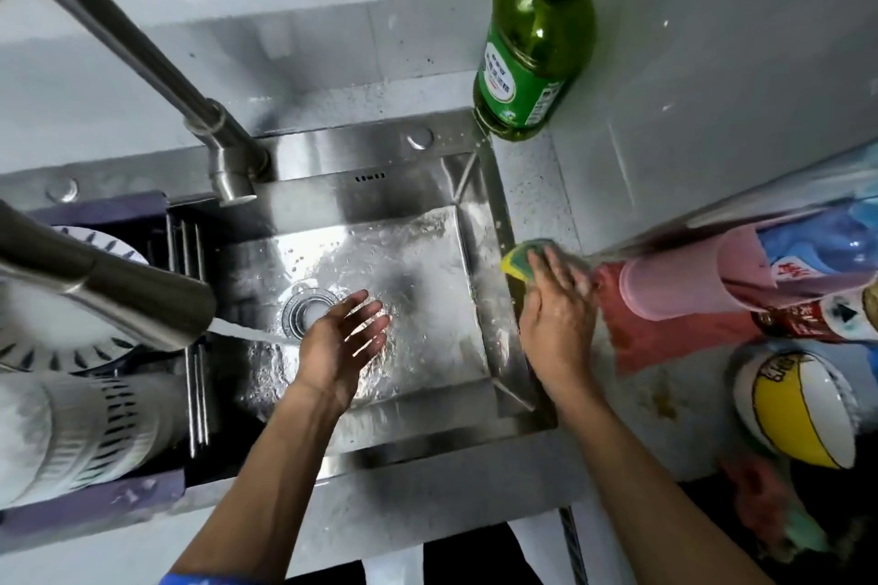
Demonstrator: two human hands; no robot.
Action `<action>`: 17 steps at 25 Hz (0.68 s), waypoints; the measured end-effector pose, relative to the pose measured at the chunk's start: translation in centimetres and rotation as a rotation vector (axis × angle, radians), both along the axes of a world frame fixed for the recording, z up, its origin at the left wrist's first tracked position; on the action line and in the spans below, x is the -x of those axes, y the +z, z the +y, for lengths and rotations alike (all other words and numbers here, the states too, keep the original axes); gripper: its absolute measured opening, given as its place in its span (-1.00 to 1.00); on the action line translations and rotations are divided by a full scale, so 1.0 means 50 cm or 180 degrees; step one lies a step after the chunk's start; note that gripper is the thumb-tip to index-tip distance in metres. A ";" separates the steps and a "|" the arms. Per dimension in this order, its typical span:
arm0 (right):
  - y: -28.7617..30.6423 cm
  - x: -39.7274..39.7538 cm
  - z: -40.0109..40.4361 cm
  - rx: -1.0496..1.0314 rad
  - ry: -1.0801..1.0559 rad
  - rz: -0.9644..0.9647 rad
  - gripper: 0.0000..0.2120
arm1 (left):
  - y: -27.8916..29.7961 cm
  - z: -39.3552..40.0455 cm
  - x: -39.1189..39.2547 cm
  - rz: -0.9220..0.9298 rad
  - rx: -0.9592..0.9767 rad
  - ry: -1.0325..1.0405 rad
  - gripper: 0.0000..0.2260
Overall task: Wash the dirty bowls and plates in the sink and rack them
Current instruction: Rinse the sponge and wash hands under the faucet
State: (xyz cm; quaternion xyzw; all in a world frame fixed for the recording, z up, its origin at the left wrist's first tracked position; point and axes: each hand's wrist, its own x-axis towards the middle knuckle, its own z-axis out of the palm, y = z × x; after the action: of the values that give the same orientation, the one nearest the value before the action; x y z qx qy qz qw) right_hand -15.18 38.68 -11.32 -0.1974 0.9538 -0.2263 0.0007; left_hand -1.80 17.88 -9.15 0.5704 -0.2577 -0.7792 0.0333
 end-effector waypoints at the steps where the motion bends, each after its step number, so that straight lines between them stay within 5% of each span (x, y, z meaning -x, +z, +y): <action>1: -0.002 0.013 -0.023 -0.0358 0.0001 -0.0036 -0.53 | 0.006 -0.004 -0.003 0.0024 -0.0003 0.0075 -0.78; 3: -0.002 0.020 -0.071 -0.0580 0.0255 -0.0218 -0.53 | 0.013 -0.003 -0.008 0.0043 -0.0033 0.0146 -0.77; 7: 0.015 0.171 -0.233 0.0206 0.0103 -0.0367 -0.60 | 0.007 -0.015 -0.027 -0.0012 -0.0154 0.0406 -0.76; 12: -0.037 0.225 -0.432 -0.0167 0.0201 -0.0247 -0.59 | -0.017 -0.046 -0.057 -0.0056 -0.0187 0.0727 -0.74; 17: -0.006 0.081 -0.507 0.0122 0.1841 -0.0244 -0.61 | -0.018 -0.080 -0.089 -0.0124 -0.0038 0.0897 -0.78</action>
State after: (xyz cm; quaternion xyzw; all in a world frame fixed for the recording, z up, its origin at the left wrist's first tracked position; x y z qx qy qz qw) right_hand -19.26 13.33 -11.61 -0.4525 0.8528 -0.2419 0.0976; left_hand 2.64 13.88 -10.04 0.6161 -0.1710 -0.7571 0.1340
